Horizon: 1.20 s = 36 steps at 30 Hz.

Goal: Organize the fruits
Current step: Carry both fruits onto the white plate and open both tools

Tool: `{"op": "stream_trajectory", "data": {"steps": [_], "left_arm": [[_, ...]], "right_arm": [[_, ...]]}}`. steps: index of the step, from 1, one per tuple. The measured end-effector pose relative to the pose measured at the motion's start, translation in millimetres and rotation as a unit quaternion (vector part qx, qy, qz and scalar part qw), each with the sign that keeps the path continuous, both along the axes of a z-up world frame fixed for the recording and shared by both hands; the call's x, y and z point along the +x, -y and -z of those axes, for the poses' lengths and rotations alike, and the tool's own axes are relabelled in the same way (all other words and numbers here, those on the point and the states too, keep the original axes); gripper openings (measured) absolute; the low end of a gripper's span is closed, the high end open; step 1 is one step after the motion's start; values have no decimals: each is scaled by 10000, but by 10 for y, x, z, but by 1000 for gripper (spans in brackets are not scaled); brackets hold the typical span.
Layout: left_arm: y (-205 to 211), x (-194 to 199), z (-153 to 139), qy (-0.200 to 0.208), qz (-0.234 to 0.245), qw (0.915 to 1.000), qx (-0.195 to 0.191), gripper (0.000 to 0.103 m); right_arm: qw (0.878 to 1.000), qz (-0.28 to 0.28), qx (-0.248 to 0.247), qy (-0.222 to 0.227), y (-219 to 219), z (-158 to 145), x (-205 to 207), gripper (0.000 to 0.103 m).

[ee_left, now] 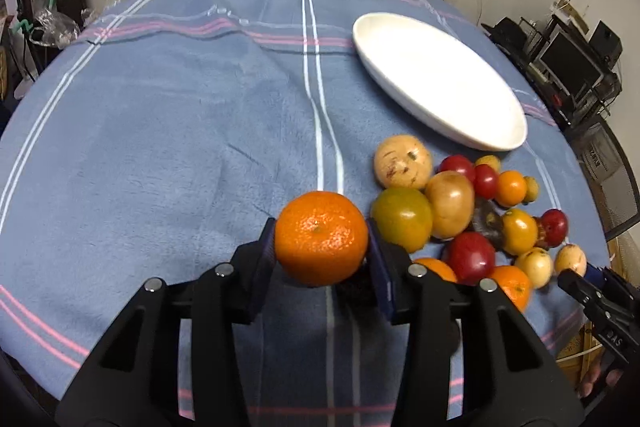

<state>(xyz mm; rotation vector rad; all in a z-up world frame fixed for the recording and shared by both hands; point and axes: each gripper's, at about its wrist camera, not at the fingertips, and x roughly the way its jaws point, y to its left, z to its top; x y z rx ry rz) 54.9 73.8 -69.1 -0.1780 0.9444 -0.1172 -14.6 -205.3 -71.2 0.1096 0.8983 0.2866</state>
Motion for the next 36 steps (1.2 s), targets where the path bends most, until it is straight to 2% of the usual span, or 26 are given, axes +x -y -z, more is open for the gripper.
{"op": "stream_trajectory", "data": {"steps": [5, 10, 14, 18, 22, 25, 28, 32, 34, 36], "left_arm": [[73, -66, -280, 263, 139, 9996, -27, 43], [268, 207, -493, 306, 343, 9989, 53, 44], [447, 744, -617, 258, 522, 9983, 103, 44], [647, 1502, -678, 168, 653, 9977, -14, 44], [913, 2108, -601, 3, 783, 9969, 2, 44], [1063, 2399, -466, -235, 812, 9964, 13, 44], [1156, 2598, -364, -366, 825, 9959, 24, 45], [1196, 2781, -238, -591, 858, 9946, -1, 47], [1182, 2805, -223, -584, 785, 9952, -14, 61], [1139, 2753, -297, -477, 753, 9960, -45, 62]], "right_arm": [[9998, -47, 41, 208, -20, -119, 102, 42], [9993, -177, 12, 314, -72, -218, 414, 42], [9985, -356, -55, 410, -122, -407, 889, 42], [9969, -467, -381, 512, -234, -547, 1650, 42], [9974, -615, -346, 130, -349, -376, 2470, 42], [9972, -645, -328, -165, -404, -211, 2839, 42], [9969, -609, -253, -435, -405, -96, 3021, 42], [9954, -560, -391, -672, -428, 10, 3146, 42], [9952, -490, -467, -701, -427, 37, 3142, 43], [9947, -501, -561, -703, -422, 11, 3081, 44]]}}
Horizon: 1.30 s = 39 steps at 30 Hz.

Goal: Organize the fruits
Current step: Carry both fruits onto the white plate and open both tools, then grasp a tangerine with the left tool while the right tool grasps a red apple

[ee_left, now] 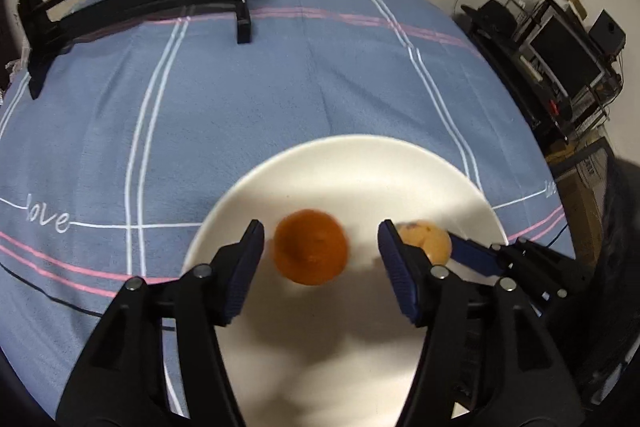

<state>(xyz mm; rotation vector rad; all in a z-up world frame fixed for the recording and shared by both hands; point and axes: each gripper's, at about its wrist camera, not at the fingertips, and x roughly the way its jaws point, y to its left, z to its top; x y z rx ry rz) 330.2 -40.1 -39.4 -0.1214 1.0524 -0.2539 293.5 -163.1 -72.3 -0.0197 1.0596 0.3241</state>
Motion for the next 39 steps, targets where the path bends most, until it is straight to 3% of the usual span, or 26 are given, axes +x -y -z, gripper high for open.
{"op": "stream_trajectory", "data": {"steps": [3, 7, 9, 12, 16, 22, 26, 31, 39], "left_arm": [[-119, -188, -228, 230, -27, 9997, -127, 76], [-266, -719, -530, 545, -40, 9981, -295, 82], [-326, -1071, -613, 726, -62, 9972, -175, 85], [-396, -1585, -590, 865, -102, 9961, 153, 91], [-512, -2157, -326, 759, -62, 9968, 258, 91], [-728, -2626, -84, 668, -229, 9971, 274, 91], [-864, -2800, -22, 727, -401, 9959, 348, 91], [-959, -2950, 4, 916, -620, 9920, 611, 91], [-1102, -2993, 127, 713, -718, 9927, 654, 92]], "right_arm": [[9993, 53, -199, 317, 38, -204, -186, 64], [9963, 10, -225, 834, 79, -583, -536, 66], [9954, 14, -43, 962, 151, -744, -815, 66], [9955, 46, 37, 941, 232, -819, -1294, 76], [9958, 210, 123, 883, 285, -699, -1936, 89], [9938, 749, 175, 798, 429, -499, -2552, 89], [9921, 1029, 174, 691, 532, -425, -2619, 89], [9903, 1159, -165, 745, 572, -355, -2753, 89], [9884, 1284, -562, 582, 690, -29, -2870, 89]]}}
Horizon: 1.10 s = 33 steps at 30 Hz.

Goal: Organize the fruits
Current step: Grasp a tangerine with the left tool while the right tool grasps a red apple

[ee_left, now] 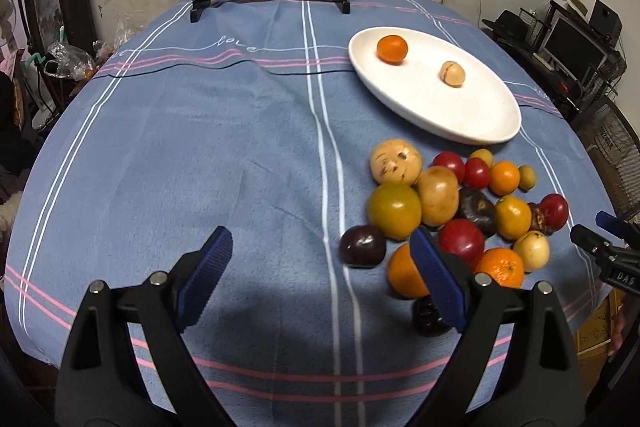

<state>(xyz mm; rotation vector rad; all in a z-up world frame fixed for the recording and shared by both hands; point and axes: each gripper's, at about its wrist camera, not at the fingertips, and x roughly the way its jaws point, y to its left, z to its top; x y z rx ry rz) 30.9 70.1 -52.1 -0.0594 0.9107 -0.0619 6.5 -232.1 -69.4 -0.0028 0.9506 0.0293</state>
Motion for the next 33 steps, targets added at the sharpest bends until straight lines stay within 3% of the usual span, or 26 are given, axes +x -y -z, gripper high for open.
{"op": "stream_trajectory", "data": {"steps": [2, 4, 6, 11, 12, 13, 15, 25, 26, 28, 33], "left_arm": [[-8, -17, 25, -42, -5, 10000, 54, 92], [-29, -43, 57, -105, 11, 9999, 89, 92], [-51, -73, 77, -144, -3, 9998, 108, 92], [-182, -125, 132, -256, -216, 9994, 52, 92], [-192, -122, 137, -278, -240, 9993, 31, 92], [-205, -123, 151, -314, -247, 9992, -18, 92], [-185, -126, 157, -373, -178, 9991, -83, 92], [267, -173, 136, -274, 544, 9981, -131, 91], [316, -155, 160, -300, 591, 9977, -106, 89], [398, -127, 198, -339, 713, 9968, -126, 72], [511, -48, 286, -459, 899, 9948, -156, 70]], "right_arm": [[9996, -187, 8, 192, 6, 52, -17, 87], [9991, -341, 183, 182, 10, 92, 19, 69], [9983, -431, 378, 84, 24, 159, 97, 59], [9952, -536, 813, 25, 57, 246, 251, 56], [9937, -564, 968, 17, 80, 260, 282, 54], [9917, -606, 1134, -5, 92, 267, 307, 43], [9889, -625, 1350, -17, 118, 271, 325, 43], [9948, -304, 952, 212, 194, 107, 133, 43], [9948, -269, 961, 207, 215, 101, 114, 43], [9946, -236, 994, 208, 247, 100, 91, 43], [9932, -190, 1128, 234, 297, 83, 44, 43]]}}
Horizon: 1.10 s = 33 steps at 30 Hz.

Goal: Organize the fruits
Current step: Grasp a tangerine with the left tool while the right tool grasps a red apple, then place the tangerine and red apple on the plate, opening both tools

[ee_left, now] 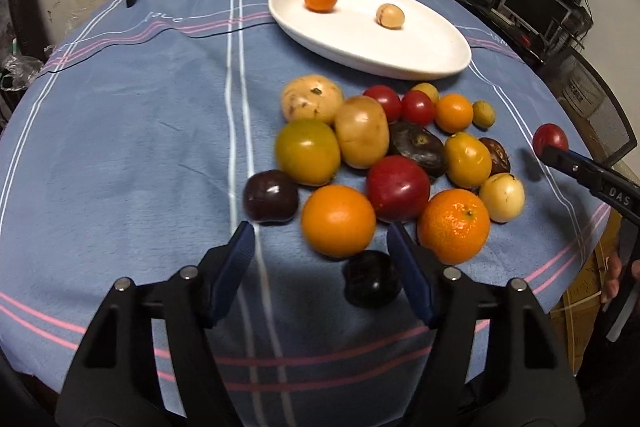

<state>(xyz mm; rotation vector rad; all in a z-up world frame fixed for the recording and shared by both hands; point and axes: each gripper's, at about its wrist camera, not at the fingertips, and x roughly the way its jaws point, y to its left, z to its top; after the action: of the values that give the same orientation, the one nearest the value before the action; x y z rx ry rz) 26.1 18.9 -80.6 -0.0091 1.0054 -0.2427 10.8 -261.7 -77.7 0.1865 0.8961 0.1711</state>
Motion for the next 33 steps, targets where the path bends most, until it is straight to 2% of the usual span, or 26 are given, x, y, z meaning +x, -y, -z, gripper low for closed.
{"op": "stream_trajectory", "data": {"steps": [5, 7, 10, 15, 16, 25, 33], "left_arm": [[33, 73, 46, 25, 22, 10000, -56, 68], [25, 58, 48, 58, -37, 10000, -56, 54], [14, 25, 41, 55, 19, 9999, -150, 49], [24, 36, 50, 55, -9, 9998, -184, 47], [25, 22, 36, 77, 7, 9997, -226, 39], [52, -119, -197, 470, 181, 9984, -262, 39], [-8, -6, -341, 572, 148, 9978, -307, 39]], "right_arm": [[10000, -22, 50, -20, -4, 7, -20, 43], [10000, -16, 48, -40, -9, 10, -24, 43], [10000, -34, 38, -5, -37, -19, -60, 43], [9999, -76, 70, -21, -84, -17, -75, 43], [9999, -88, 62, -34, -89, -16, -72, 43], [9997, -218, 20, 98, -194, -116, -73, 43], [9993, -366, 44, 113, -290, -136, 24, 43]]}}
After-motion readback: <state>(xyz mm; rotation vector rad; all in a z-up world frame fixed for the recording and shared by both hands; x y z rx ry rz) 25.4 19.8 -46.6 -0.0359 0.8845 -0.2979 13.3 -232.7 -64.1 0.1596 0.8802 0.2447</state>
